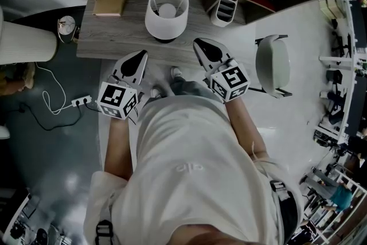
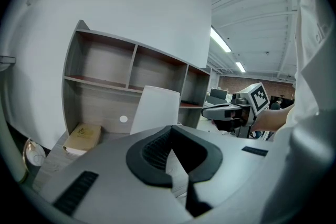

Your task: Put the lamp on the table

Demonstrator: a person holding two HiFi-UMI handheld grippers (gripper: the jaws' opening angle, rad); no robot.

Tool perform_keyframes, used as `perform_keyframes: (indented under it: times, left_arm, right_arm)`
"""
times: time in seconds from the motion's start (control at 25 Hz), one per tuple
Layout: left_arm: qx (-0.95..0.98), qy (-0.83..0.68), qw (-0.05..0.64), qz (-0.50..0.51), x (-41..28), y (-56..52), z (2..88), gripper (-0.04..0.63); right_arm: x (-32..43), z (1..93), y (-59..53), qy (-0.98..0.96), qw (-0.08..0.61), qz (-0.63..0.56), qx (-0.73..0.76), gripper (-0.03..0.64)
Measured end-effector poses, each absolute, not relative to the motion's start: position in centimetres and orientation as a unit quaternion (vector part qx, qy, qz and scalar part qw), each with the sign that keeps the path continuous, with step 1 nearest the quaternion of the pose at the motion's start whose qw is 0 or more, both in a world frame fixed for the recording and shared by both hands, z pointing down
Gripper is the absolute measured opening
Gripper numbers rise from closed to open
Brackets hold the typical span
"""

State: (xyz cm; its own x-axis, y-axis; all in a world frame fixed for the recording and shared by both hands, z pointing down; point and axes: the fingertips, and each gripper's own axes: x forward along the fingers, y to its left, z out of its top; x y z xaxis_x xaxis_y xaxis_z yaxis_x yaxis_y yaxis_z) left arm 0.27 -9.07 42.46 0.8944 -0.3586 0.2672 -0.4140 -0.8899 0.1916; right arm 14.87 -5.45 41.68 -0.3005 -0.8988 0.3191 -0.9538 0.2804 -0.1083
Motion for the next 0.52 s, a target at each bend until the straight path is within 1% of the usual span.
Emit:
perform_keyframes:
  times: [0.52]
  left_arm:
    - [0.963, -0.207, 0.129, 0.117, -0.74, -8.76, 42.89, 0.014]
  right_arm:
    - [14.19, 42.28, -5.67, -0.797, 0.099, 0.145, 0.579, 0.041]
